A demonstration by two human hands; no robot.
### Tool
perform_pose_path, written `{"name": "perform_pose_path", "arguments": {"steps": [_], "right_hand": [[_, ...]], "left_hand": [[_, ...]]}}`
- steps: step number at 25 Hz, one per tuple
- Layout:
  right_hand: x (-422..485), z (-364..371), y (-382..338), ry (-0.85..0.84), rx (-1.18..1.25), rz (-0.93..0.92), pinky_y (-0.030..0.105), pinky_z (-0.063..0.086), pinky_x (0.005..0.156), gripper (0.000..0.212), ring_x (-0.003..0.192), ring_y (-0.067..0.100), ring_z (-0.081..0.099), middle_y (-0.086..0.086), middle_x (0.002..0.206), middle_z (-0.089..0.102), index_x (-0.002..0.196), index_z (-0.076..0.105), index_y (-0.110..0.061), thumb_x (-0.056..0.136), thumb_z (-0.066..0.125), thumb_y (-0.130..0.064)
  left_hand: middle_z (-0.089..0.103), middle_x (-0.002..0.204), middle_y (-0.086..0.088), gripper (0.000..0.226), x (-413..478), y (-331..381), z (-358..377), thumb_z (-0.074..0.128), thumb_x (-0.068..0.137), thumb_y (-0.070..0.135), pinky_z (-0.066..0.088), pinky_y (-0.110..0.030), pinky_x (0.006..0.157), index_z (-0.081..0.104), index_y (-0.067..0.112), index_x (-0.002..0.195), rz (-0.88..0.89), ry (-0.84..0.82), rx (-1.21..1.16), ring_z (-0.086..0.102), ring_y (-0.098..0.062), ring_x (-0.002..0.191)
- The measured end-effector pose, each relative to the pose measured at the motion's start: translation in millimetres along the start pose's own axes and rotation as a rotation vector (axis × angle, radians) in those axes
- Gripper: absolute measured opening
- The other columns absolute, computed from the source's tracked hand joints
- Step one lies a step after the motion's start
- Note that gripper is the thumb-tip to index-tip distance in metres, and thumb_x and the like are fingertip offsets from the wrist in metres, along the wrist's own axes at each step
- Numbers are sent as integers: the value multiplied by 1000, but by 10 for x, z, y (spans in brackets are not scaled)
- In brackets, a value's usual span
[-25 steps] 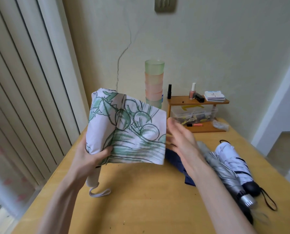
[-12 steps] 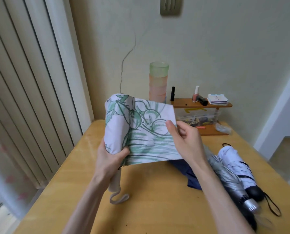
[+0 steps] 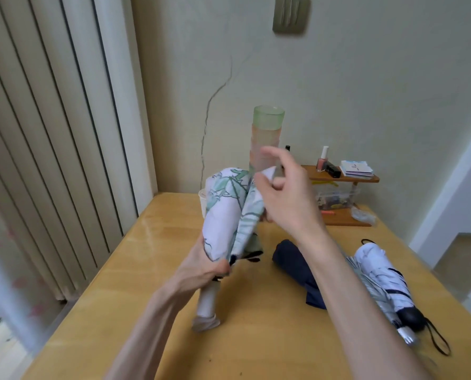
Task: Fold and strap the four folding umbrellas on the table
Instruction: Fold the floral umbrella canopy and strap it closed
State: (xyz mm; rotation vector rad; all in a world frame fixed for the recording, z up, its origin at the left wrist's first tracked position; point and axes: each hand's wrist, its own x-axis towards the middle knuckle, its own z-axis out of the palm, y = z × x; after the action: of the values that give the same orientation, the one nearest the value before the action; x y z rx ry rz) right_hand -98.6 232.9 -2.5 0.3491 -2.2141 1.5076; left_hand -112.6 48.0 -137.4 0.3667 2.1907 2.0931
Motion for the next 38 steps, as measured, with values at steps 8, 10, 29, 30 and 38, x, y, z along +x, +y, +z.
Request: {"name": "perform_pose_path", "arguments": {"steps": [8, 10, 29, 30, 38], "right_hand": [[452, 428, -502, -555, -186, -48, 27, 60, 68, 45, 71, 15, 72, 6, 94, 79, 150, 50, -20, 106, 56, -10], [535, 240, -486, -400, -45, -142, 33, 60, 89, 44, 92, 13, 74, 8, 109, 78, 145, 57, -18, 104, 59, -3], [574, -214, -216, 48, -411, 98, 28, 43, 62, 27, 77, 21, 62, 3, 78, 73, 71, 72, -18, 92, 76, -35], [562, -219, -206, 67, -385, 112, 28, 42, 61, 28, 73, 19, 60, 1, 73, 71, 68, 71, -19, 91, 77, -34], [532, -100, -139, 305, -561, 92, 33, 32, 65, 30, 77, 34, 49, 4, 69, 59, 72, 63, -11, 91, 72, -33]], "left_hand": [[71, 86, -7, 42, -124, 237, 367, 86, 76, 36, 56, -33, 69, 69, 7, 102, -40, -57, -189, 64, -23, 79], [73, 95, -8, 46, -134, 256, 296, 86, 80, 32, 57, -36, 73, 69, 8, 115, -34, -73, -230, 66, -24, 86], [74, 101, -4, 34, -217, 414, 84, 80, 86, 6, 56, -27, 79, 66, 8, 117, 146, -264, 20, 71, -16, 88], [73, 101, -9, 34, -229, 406, 47, 77, 87, 3, 57, -29, 79, 65, 3, 118, 141, -315, -27, 71, -18, 89], [17, 165, -1, 164, 14, 329, 125, 83, 46, 87, 34, -39, 121, -11, 27, 166, 434, 339, 570, 29, -23, 153]]}}
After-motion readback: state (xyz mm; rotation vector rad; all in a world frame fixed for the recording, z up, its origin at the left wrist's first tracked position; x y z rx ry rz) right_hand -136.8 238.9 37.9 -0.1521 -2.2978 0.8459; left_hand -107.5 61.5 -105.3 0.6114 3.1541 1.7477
